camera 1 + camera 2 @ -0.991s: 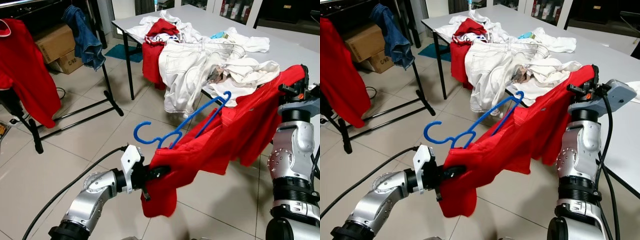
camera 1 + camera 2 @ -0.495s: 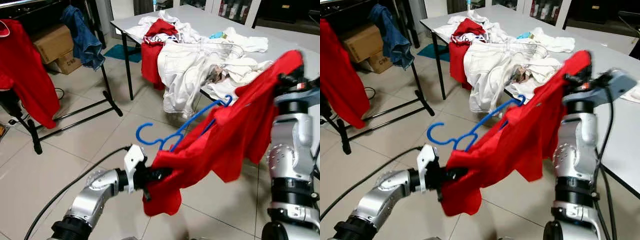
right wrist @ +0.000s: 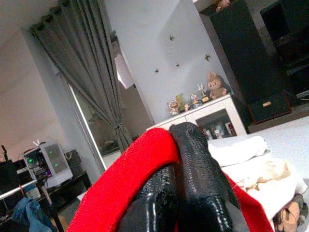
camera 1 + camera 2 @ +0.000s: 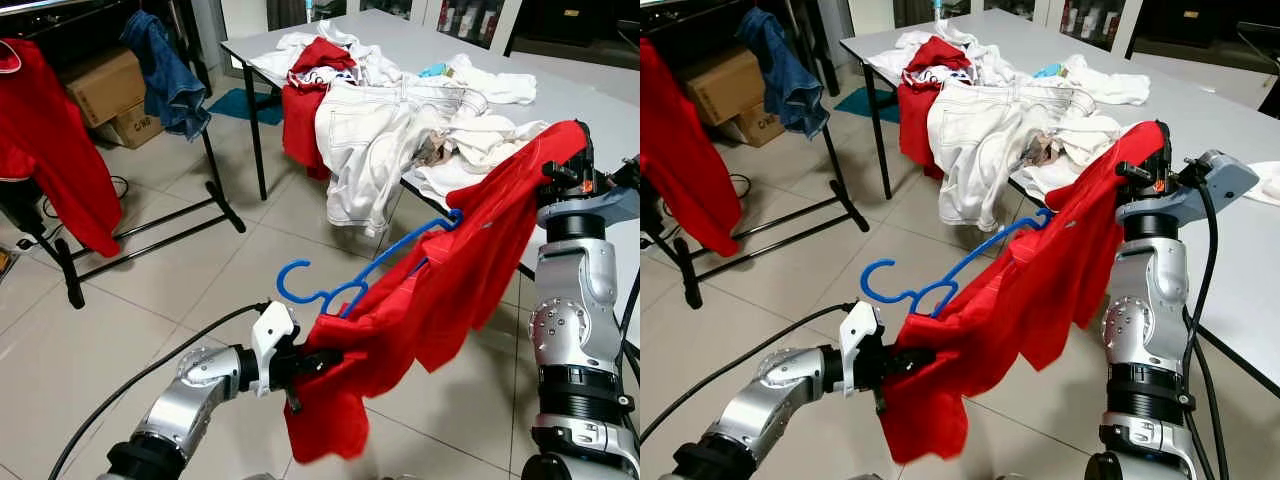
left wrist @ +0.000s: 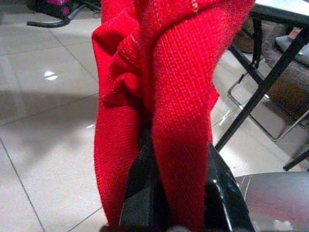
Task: Hang hanger
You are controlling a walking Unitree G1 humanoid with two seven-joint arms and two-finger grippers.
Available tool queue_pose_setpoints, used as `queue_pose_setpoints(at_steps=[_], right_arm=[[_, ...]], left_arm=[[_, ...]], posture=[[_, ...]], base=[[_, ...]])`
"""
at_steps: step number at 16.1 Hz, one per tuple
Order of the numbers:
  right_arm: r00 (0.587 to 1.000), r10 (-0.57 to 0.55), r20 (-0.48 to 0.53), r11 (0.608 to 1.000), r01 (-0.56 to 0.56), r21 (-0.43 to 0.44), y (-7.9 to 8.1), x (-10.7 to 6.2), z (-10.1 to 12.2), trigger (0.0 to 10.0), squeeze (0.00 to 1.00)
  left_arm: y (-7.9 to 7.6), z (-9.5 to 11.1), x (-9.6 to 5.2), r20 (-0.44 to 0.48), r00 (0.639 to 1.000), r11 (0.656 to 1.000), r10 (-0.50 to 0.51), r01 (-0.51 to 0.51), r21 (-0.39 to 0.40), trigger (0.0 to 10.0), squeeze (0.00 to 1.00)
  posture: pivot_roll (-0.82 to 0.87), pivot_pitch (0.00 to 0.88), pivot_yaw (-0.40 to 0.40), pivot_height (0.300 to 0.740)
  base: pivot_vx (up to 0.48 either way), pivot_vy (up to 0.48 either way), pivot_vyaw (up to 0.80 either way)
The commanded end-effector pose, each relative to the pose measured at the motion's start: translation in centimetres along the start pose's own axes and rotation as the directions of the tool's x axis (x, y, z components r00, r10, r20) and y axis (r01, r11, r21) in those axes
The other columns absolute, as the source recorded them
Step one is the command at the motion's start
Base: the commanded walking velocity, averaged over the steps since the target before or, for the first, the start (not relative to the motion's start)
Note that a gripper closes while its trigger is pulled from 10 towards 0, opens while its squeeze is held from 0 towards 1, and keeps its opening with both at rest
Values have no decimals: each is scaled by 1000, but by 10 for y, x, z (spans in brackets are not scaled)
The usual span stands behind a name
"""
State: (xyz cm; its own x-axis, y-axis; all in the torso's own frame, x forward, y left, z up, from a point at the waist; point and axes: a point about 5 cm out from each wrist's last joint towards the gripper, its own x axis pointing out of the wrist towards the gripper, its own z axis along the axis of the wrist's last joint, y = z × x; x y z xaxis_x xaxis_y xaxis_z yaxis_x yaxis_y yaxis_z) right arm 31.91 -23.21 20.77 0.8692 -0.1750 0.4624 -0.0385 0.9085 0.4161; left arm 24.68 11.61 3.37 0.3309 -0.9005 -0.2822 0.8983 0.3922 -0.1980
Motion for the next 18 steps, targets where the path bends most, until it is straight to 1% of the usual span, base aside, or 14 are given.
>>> queue_pose_setpoints(at_steps=[1,2,3,4,5,7,8,11,15,16,18], right_arm=[[980,23,196,1000,-25,7,9,17,45,7412,0],[980,25,195,1000,-27,7,9,17,45,7412,0],[980,33,194,999,-36,11,11,17,45,7216,0],[979,49,196,998,-55,25,16,17,45,6902,0],[979,52,196,998,-59,27,17,17,45,6902,0],[979,74,191,995,-85,46,25,16,44,6980,0],[976,101,193,991,-115,65,34,14,44,6863,0],[972,143,187,980,-165,111,51,11,44,7020,0],[972,180,151,968,-202,149,63,3,36,6627,0],[974,186,129,966,-206,159,64,1,33,6980,0],[977,176,122,969,-194,156,60,0,33,7961,0]], left_arm=[[-1,-44,-21,-206,977,993,55,-75,-88,10000,0],[0,-44,-20,-208,976,994,62,-80,-80,10000,0],[4,-44,-17,-209,972,993,109,-116,-24,10000,0],[12,-40,-11,-191,959,978,208,-202,50,10000,0],[13,-39,-10,-187,956,974,225,-218,56,10000,0],[18,-34,-5,-170,949,964,266,-256,75,10000,0],[22,-30,-1,-153,946,957,287,-275,94,10000,0],[27,-26,1,-147,936,943,320,-299,149,10000,0],[27,-23,7,-135,936,935,325,-296,197,10000,0],[27,-23,8,-136,937,932,323,-289,220,10000,0],[24,-24,9,-141,943,939,300,-267,215,10000,0]], posture=[[-98,0,30,740],[-98,0,30,740],[-97,0,30,740],[-96,0,29,740],[-96,0,29,740],[-98,0,27,740],[-100,0,28,740],[-105,0,30,740],[-103,0,28,740],[-100,0,26,740],[-99,0,27,740]], base=[[0,0,0],[0,0,0],[0,0,0],[0,0,0],[0,0,0],[0,0,0],[0,0,0],[0,0,0],[0,0,0],[0,0,0],[0,0,0]])
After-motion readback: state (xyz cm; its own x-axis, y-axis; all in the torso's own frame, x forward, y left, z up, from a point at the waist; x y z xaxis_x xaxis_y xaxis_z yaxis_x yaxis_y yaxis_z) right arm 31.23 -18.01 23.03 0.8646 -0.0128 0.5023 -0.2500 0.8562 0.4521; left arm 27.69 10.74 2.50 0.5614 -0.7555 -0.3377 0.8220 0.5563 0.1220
